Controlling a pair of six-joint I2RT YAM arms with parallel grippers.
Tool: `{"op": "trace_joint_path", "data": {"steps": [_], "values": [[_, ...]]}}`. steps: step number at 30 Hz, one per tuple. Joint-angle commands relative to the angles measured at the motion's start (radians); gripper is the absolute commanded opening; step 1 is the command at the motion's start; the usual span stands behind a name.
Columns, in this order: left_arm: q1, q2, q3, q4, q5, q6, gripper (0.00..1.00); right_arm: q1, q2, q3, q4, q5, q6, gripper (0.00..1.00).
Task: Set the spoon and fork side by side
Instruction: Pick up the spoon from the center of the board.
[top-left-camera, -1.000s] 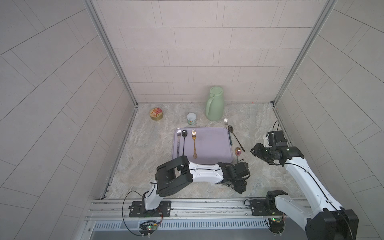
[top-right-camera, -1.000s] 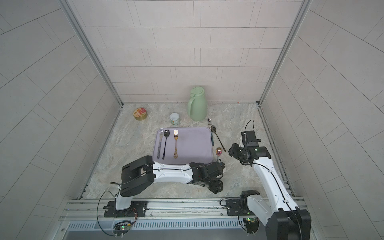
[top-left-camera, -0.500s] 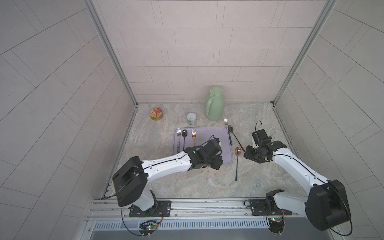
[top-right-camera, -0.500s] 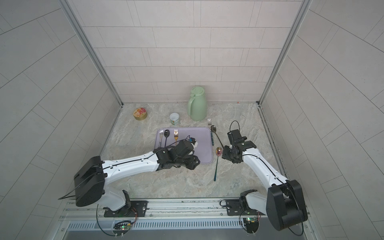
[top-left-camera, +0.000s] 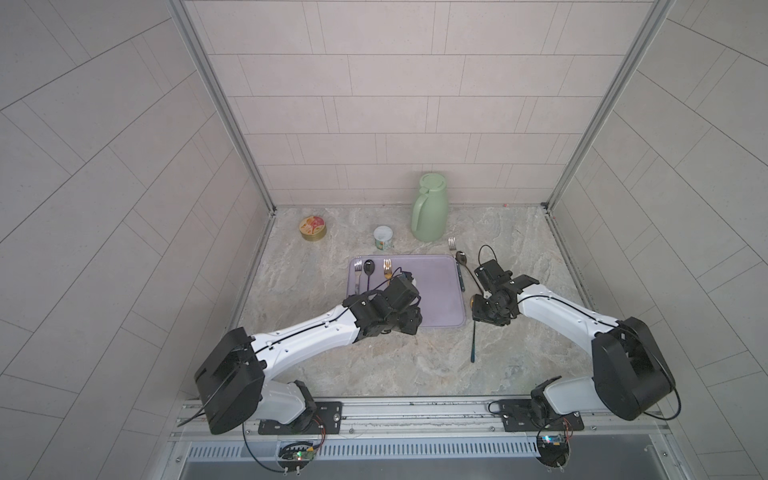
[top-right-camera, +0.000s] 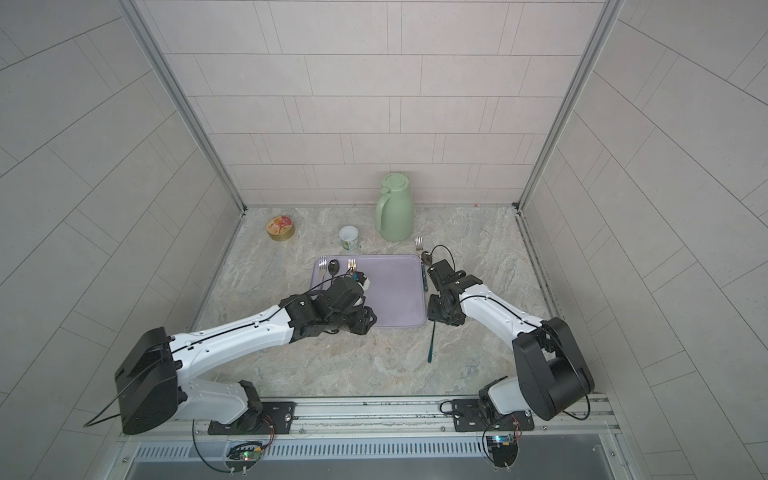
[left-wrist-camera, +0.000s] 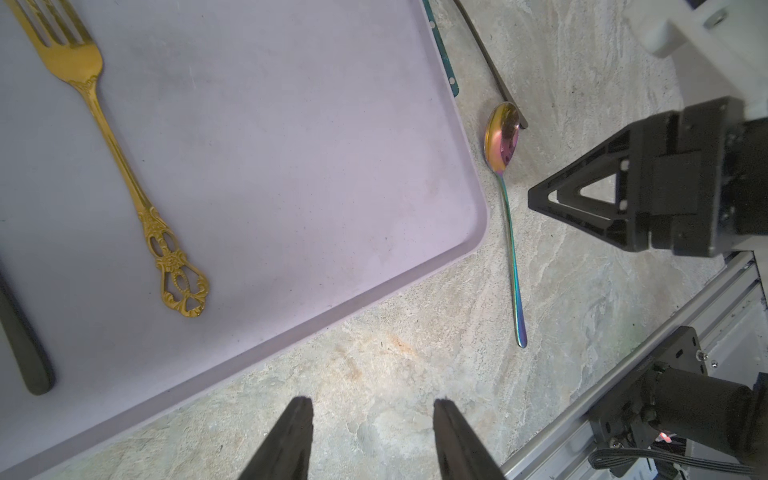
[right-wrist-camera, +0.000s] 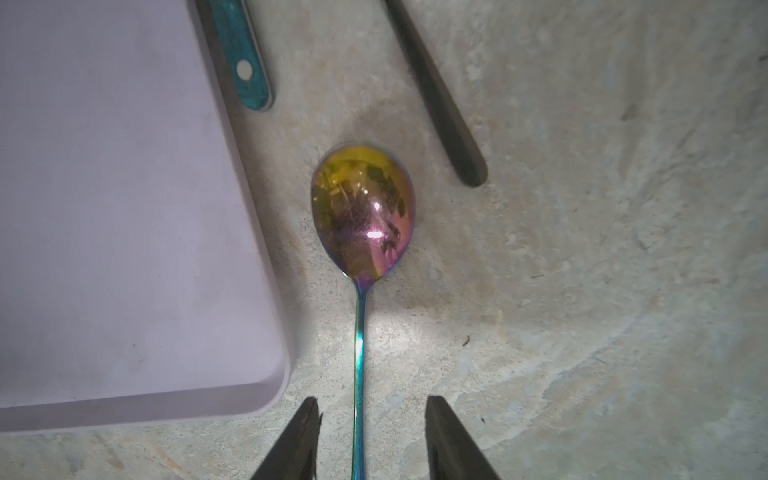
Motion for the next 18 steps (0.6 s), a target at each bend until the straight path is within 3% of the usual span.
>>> {"op": "trace_joint_path", "data": {"steps": [1, 18], "values": [[0.009, -0.015, -0.019, -0.020, 0.005, 0.006, 0.49, 0.026, 0.029, 0.033, -0.008, 0.024, 0.020, 0.42], [0.020, -0.128, -0.078, -0.048, -0.007, -0.032, 0.49, 0.036, 0.123, -0.018, 0.052, 0.012, 0.011, 0.28]]}}
